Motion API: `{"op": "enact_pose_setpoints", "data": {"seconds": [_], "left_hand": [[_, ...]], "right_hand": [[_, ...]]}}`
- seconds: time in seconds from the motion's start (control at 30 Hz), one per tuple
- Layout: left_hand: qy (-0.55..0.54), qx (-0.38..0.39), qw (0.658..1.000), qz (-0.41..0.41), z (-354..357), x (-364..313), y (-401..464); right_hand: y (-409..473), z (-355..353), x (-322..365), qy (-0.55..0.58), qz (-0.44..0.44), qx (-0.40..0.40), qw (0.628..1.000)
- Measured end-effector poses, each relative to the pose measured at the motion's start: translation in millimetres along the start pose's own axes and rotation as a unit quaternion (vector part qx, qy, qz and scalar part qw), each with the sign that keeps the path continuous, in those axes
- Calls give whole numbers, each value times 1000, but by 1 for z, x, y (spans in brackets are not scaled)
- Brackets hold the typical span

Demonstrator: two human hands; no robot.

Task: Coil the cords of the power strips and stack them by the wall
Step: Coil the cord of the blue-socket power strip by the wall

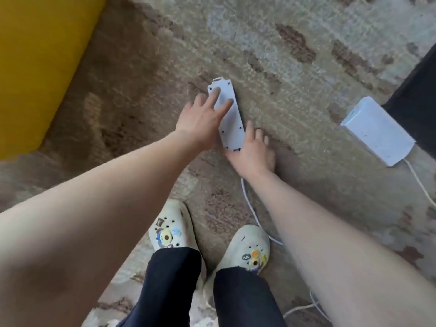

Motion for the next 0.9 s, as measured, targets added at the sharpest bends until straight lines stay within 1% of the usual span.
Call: {"op": "enact_pose_setpoints", "data": {"seconds": [0.07,0.13,0.17,0.23,0.27,0.33,0.37,0.4,0.43,0.47,0.5,0.53,0.57,0.6,0.67,0.7,0.83,0.9], "left_hand": [[-12,-3,1000,0,13,-1,21],[-26,-17,999,4,18,-4,31],[-32,-27,999,9,18,-5,31],[-53,-38,998,12,14,-2,23],[-83,-37,996,3,11,0,15],[-179,-43,983,-27,-1,6,-8],[-237,-50,970,-39,-12,6,-22],[-306,-54,949,-47,-25,4,-38],[-391,-51,917,-56,-40,0,-55],[-483,-39,872,-65,-58,-5,-73],[-568,-24,819,-73,-77,-12,-91],[-631,-15,772,-76,-100,-19,-109],[-665,-12,742,-78,-126,-26,-128],[-680,-14,729,-81,-153,-32,-148],[-687,-14,723,-72,-205,-47,-188],[-683,-11,727,-61,-231,-55,-208],[-662,11,749,-4,-327,-90,-286],[-631,30,774,44,-371,-116,-321]], "right_hand": [[10,12,3,-13,14,-55,998],[16,11,9,-22,6,-118,993],[19,8,11,-14,4,-129,991],[20,1,8,26,12,-107,994],[15,-4,4,51,19,-88,995],[-8,-20,-6,91,25,-63,994],[-27,-31,-10,110,23,-54,992],[-50,-44,-13,133,19,-44,990],[-75,-58,-16,163,13,-31,986],[-101,-73,-18,190,4,-17,982],[-129,-90,-19,208,-5,-5,978],[-156,-107,-20,219,-14,4,976],[-184,-126,-20,231,-23,12,973],[-212,-145,-19,246,-33,15,968],[-266,-186,-15,287,-44,7,957],[-292,-207,-13,309,-48,-3,950],[-388,-292,-10,367,-62,-47,927],[-434,-328,-17,392,-50,-74,916]]}}
Point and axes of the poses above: each hand's wrist, its own y-axis towards the middle knuckle, its own z-axis out of the palm, x = y × z, the point moved 7 cm from there along y, towards the middle knuckle, and after that the axes turned 4 degrees about x, right-handed, at the moved point
